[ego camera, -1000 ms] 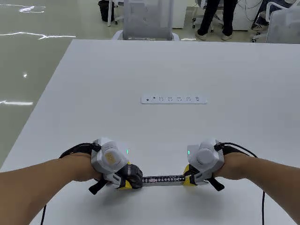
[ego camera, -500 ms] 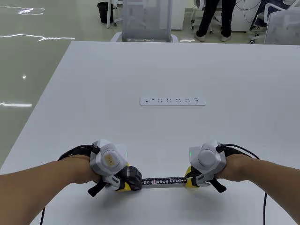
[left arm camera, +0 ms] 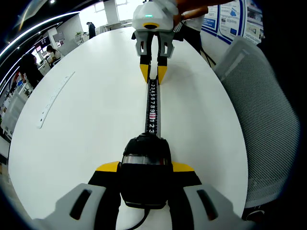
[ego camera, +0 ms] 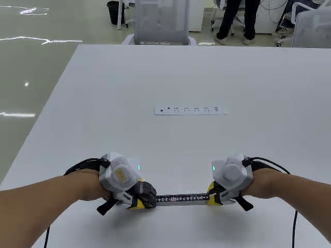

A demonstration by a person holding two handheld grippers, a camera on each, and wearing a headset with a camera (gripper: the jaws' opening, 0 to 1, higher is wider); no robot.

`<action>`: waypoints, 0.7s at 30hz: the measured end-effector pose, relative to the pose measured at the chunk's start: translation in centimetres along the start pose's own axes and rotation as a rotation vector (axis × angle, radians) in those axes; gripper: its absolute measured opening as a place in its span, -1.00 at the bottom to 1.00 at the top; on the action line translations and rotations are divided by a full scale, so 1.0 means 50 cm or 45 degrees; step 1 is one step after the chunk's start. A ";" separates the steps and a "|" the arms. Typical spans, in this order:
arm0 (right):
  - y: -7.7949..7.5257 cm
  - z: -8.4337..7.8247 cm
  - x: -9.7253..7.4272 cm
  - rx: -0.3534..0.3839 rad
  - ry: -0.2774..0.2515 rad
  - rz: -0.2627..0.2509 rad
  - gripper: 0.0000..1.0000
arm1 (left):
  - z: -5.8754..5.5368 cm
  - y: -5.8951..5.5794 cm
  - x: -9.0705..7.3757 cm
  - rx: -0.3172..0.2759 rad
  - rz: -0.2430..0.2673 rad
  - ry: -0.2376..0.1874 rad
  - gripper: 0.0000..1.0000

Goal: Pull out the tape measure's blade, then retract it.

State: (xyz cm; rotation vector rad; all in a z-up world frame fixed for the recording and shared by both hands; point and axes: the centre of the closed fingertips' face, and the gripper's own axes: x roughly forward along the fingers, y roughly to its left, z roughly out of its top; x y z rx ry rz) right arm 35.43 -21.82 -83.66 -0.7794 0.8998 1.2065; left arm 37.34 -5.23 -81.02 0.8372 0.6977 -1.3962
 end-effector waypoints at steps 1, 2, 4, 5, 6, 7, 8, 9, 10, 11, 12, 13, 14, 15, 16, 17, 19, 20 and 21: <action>0.000 -0.001 0.000 -0.001 0.001 -0.001 -0.75 | 0.000 0.000 0.000 0.000 0.000 0.000 -0.33; 0.000 -0.002 -0.001 -0.001 0.001 0.000 -0.75 | 0.000 0.000 0.000 0.000 0.000 0.000 -0.33; -0.001 -0.003 -0.002 -0.001 0.003 0.000 -0.76 | 0.000 0.000 0.000 0.000 0.001 0.001 -0.33; -0.001 -0.004 -0.002 0.000 0.003 0.000 -0.76 | 0.000 0.000 0.000 -0.001 0.001 0.001 -0.33; -0.001 -0.005 -0.002 0.001 0.005 0.000 -0.76 | 0.000 0.000 0.000 -0.001 0.001 0.001 -0.33; -0.001 -0.006 -0.002 0.001 0.005 0.000 -0.76 | 0.000 0.000 0.000 -0.001 0.001 0.000 -0.33; -0.001 -0.007 -0.003 0.001 0.006 -0.001 -0.75 | 0.000 0.000 0.000 -0.002 0.001 0.000 -0.33; -0.001 -0.008 -0.003 0.002 0.006 0.000 -0.75 | 0.000 0.000 0.000 -0.002 0.000 -0.001 -0.33; -0.001 -0.009 -0.004 0.002 0.007 -0.001 -0.75 | 0.000 0.000 0.000 -0.002 0.000 -0.001 -0.33; -0.001 -0.010 -0.005 0.003 0.007 -0.001 -0.75 | 0.000 0.000 0.000 -0.002 0.000 -0.001 -0.33; -0.001 -0.011 -0.006 0.002 0.007 -0.001 -0.75 | 0.000 0.001 0.000 -0.003 0.000 -0.001 -0.33; -0.001 -0.012 -0.006 0.002 0.008 -0.001 -0.75 | 0.000 0.000 0.000 -0.003 0.000 -0.001 -0.33; 0.000 -0.012 -0.007 0.001 0.007 0.000 -0.76 | 0.000 0.000 0.001 -0.003 0.000 -0.001 -0.33; 0.000 -0.013 -0.008 0.004 0.008 0.000 -0.76 | 0.000 0.001 0.001 -0.003 0.000 -0.002 -0.33; 0.000 -0.014 -0.009 0.003 0.009 0.000 -0.76 | 0.000 0.001 0.001 -0.003 0.000 -0.002 -0.33; -0.001 -0.015 -0.009 0.004 0.010 -0.001 -0.76 | 0.000 0.001 0.001 -0.003 0.000 -0.002 -0.33; -0.002 -0.016 -0.010 0.007 0.010 -0.002 -0.75 | 0.000 0.001 0.001 -0.003 0.001 -0.002 -0.33; -0.002 -0.017 -0.011 0.008 0.010 -0.002 -0.75 | 0.000 0.001 0.001 -0.003 0.001 -0.002 -0.33; -0.002 -0.017 -0.011 0.009 0.010 -0.002 -0.75 | 0.000 0.001 0.001 -0.004 0.000 -0.002 -0.33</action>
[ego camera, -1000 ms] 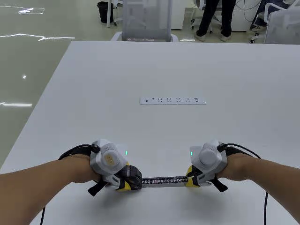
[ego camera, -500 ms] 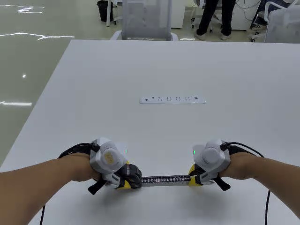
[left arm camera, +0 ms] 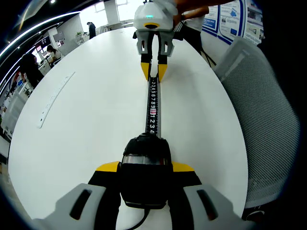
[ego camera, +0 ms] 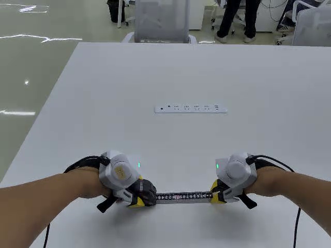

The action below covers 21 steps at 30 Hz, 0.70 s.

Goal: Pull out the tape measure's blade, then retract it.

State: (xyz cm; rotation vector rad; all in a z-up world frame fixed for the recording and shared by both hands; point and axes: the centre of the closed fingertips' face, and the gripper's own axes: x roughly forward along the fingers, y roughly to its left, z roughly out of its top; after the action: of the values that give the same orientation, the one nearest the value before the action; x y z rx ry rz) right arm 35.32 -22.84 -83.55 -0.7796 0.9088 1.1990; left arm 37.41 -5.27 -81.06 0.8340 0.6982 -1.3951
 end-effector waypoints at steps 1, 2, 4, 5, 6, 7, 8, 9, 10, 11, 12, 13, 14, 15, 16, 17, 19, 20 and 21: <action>0.001 -0.001 -0.001 -0.002 0.001 0.001 -0.75 | 0.000 0.000 0.000 0.000 0.000 0.000 -0.33; 0.001 -0.001 -0.001 -0.002 0.001 0.000 -0.75 | 0.000 0.000 0.000 0.000 0.000 0.001 -0.33; 0.000 -0.003 -0.002 -0.002 0.001 -0.001 -0.75 | 0.000 0.001 0.000 0.000 0.000 0.000 -0.33; 0.000 -0.004 -0.002 -0.003 0.001 -0.001 -0.75 | 0.000 0.001 0.000 0.000 0.001 0.000 -0.33; 0.000 -0.005 -0.002 -0.003 0.002 -0.002 -0.75 | 0.000 0.001 0.000 0.000 0.001 0.000 -0.33; 0.000 -0.005 -0.002 -0.003 0.001 -0.001 -0.75 | 0.000 0.001 0.000 0.000 0.001 0.001 -0.33; -0.001 -0.006 -0.002 0.000 0.001 -0.001 -0.75 | 0.000 0.001 0.001 0.000 0.001 0.000 -0.33; -0.001 -0.007 -0.003 0.000 0.001 -0.001 -0.75 | 0.000 0.001 0.001 -0.001 0.001 0.000 -0.33; 0.000 -0.007 -0.003 -0.001 0.002 -0.001 -0.75 | 0.000 0.001 0.001 -0.001 0.001 0.000 -0.33; 0.000 -0.008 -0.004 0.000 0.004 0.000 -0.75 | 0.000 0.001 0.001 -0.001 0.001 0.000 -0.33; 0.000 -0.008 -0.004 0.001 0.004 0.000 -0.75 | 0.000 0.001 0.001 -0.001 0.001 0.001 -0.33; 0.000 -0.009 -0.005 0.001 0.006 0.002 -0.75 | 0.000 0.000 0.001 -0.002 0.001 0.001 -0.33; 0.000 -0.010 -0.005 0.000 0.008 0.002 -0.75 | 0.000 0.000 0.001 -0.002 0.001 0.000 -0.33; 0.000 -0.011 -0.005 0.000 0.009 0.003 -0.75 | 0.000 0.001 0.001 -0.003 0.002 -0.001 -0.33; -0.002 -0.013 -0.004 -0.001 0.010 0.002 -0.75 | 0.000 0.000 0.001 -0.002 0.002 0.000 -0.33; -0.002 -0.014 -0.004 -0.001 0.011 0.001 -0.75 | 0.000 0.000 0.001 -0.001 0.002 0.001 -0.33; -0.002 -0.015 -0.005 0.001 0.012 0.001 -0.75 | -0.001 0.001 0.001 -0.002 0.003 0.002 -0.33; -0.002 -0.016 -0.006 0.003 0.012 0.001 -0.75 | -0.001 0.001 0.001 -0.002 0.004 0.002 -0.33; -0.001 -0.017 -0.007 0.004 0.012 0.001 -0.75 | -0.001 0.001 0.001 -0.002 0.004 0.003 -0.33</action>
State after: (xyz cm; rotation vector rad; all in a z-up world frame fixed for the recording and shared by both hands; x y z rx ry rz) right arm 35.21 -23.73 -83.61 -0.7833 0.9189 1.1957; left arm 37.44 -5.25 -81.10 0.8350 0.6991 -1.3905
